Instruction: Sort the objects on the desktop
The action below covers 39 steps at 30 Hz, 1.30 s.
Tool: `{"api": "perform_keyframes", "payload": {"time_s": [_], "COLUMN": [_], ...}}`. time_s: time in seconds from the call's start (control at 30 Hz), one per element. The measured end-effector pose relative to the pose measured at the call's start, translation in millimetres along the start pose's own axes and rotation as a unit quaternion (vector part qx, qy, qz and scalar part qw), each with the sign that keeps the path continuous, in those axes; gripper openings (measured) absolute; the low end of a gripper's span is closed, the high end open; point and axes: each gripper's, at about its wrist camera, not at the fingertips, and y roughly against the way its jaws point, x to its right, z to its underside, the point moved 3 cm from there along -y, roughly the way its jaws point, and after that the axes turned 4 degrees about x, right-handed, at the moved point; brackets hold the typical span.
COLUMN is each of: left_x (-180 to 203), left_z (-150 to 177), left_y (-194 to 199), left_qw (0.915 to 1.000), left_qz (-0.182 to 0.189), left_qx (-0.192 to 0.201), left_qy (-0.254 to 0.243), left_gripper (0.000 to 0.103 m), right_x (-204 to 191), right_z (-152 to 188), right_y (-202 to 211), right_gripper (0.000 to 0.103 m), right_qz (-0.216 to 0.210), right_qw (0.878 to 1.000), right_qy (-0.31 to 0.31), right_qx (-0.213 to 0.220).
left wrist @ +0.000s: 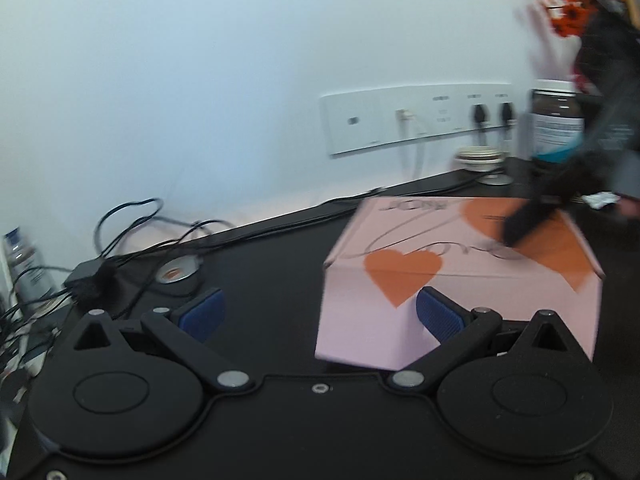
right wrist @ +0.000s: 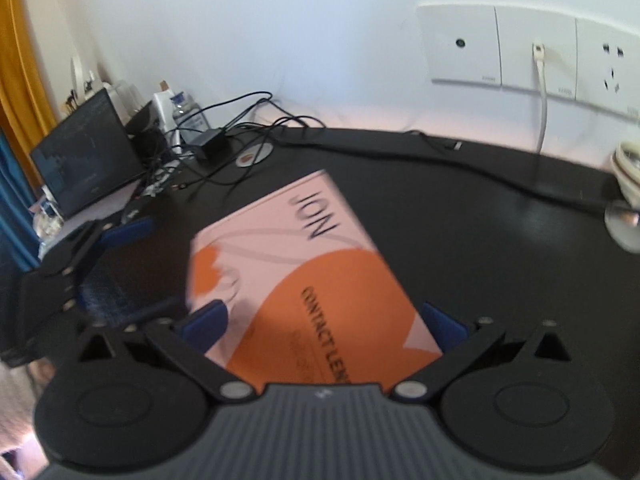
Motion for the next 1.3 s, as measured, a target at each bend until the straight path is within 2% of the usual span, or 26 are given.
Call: {"api": "perform_keyframes", "payload": {"time_s": [0.13,0.3,0.4,0.47,0.53,0.6,0.77,0.8,0.9,0.97,1.07,1.1,1.17,1.3], "left_x": [-17.6,-37.8,-46.0,-53.4,-60.8,-66.4,-66.2,-63.5,-52.9,-46.4,-43.0,-41.8,-38.9,-31.6], "left_z": [2.4,6.4,7.4,6.8,5.4,3.5,6.8,9.3,19.5,27.1,35.5,35.5,32.9,21.6], "left_y": [-13.4,-26.8,-28.3,-25.9,-20.3,-9.9,21.1,26.6,35.6,38.1,43.0,45.1,49.9,54.1], "left_qw": [0.9987,0.9938,0.9895,0.9821,0.9696,0.9535,0.9048,0.8977,0.8834,0.872,0.848,0.8447,0.8468,0.873], "left_qz": [-0.015,0.004,0.032,0.066,0.103,0.137,0.227,0.239,0.255,0.265,0.283,0.288,0.289,0.263], "left_qx": [-0.03,-0.07,-0.087,-0.091,-0.096,-0.094,-0.084,-0.085,-0.097,-0.109,-0.108,-0.101,-0.082,-0.051], "left_qy": [0.038,0.086,0.111,0.151,0.2,0.252,0.35,0.36,0.381,0.397,0.435,0.44,0.439,0.407], "left_gripper": [0.103,0.103,0.103,0.103,0.103,0.103,0.103,0.103,0.103,0.103,0.103,0.103,0.103,0.103], "right_x": [-13.2,-26.5,-29.4,-30.0,-29.1,-27.5,-29.7,-31.1,-35.6,-30.8,-20.9,-18.2,-13.2,-2.8], "right_z": [15.8,39.3,51.6,56.5,59.0,59.4,63.9,65.0,68.7,73.5,82.5,84.8,87.6,90.4], "right_y": [12.4,28.5,34.5,35.5,37.4,38.8,38.9,38.3,38.8,41.6,46.6,47.4,47.4,46.1], "right_gripper": [0.102,0.102,0.102,0.102,0.102,0.102,0.102,0.102,0.102,0.102,0.102,0.102,0.102,0.102], "right_qz": [-0.018,-0.055,-0.079,-0.075,-0.065,-0.06,-0.041,-0.035,-0.03,-0.037,-0.056,-0.062,-0.072,-0.088], "right_qw": [0.999,0.994,0.986,0.983,0.98,0.975,0.964,0.963,0.962,0.955,0.943,0.939,0.932,0.914], "right_qy": [-0.029,-0.095,-0.141,-0.161,-0.18,-0.198,-0.231,-0.234,-0.235,-0.256,-0.292,-0.299,-0.317,-0.357], "right_qx": [0.003,0.024,0.031,0.038,0.056,0.076,0.121,0.127,0.138,0.145,0.152,0.155,0.163,0.17]}}
